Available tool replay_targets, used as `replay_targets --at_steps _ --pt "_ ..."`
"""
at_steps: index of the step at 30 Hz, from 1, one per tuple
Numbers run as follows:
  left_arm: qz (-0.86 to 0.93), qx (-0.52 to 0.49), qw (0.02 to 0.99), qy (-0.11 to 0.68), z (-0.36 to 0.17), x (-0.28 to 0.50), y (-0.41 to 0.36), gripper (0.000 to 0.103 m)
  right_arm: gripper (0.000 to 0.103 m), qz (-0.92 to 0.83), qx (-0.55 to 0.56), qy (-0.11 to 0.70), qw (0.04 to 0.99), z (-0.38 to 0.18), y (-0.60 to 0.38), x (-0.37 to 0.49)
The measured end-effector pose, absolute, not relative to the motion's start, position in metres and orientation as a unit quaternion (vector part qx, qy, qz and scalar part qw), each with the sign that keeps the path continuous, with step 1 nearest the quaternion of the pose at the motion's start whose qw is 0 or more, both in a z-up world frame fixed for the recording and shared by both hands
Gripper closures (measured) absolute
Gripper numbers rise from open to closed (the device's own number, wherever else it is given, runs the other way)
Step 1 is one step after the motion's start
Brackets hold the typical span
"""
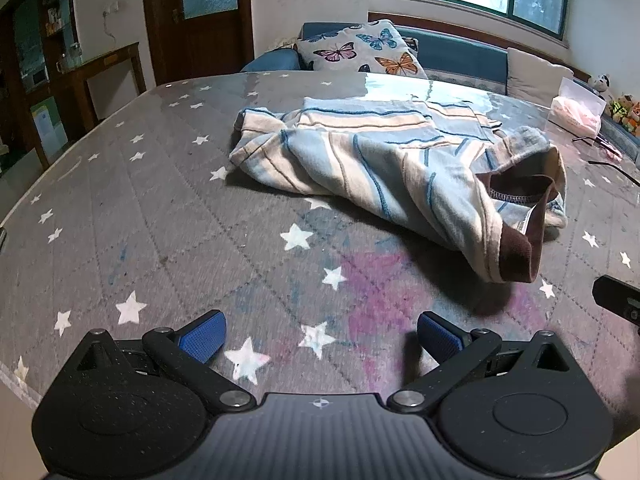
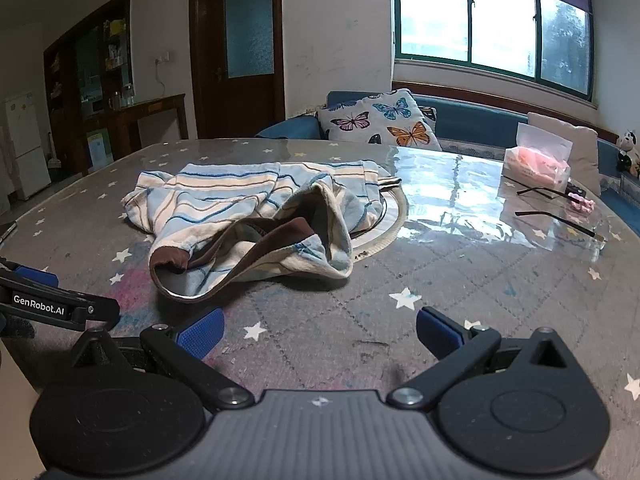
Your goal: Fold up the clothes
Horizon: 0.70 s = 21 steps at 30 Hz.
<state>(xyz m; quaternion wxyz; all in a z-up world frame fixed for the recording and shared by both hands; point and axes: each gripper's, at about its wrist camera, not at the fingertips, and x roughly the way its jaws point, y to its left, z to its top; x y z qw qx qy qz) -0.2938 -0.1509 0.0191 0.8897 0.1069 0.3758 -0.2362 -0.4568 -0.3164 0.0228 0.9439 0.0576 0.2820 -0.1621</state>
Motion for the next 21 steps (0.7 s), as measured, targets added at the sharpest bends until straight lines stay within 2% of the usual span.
replay_targets --at_steps 21 --pt "-0.238 0.12 0.883 0.385 0.014 -0.283 -0.169 0.0 0.0 -0.156 0.066 0.291 0.942 0.024 -0.324 -0.443"
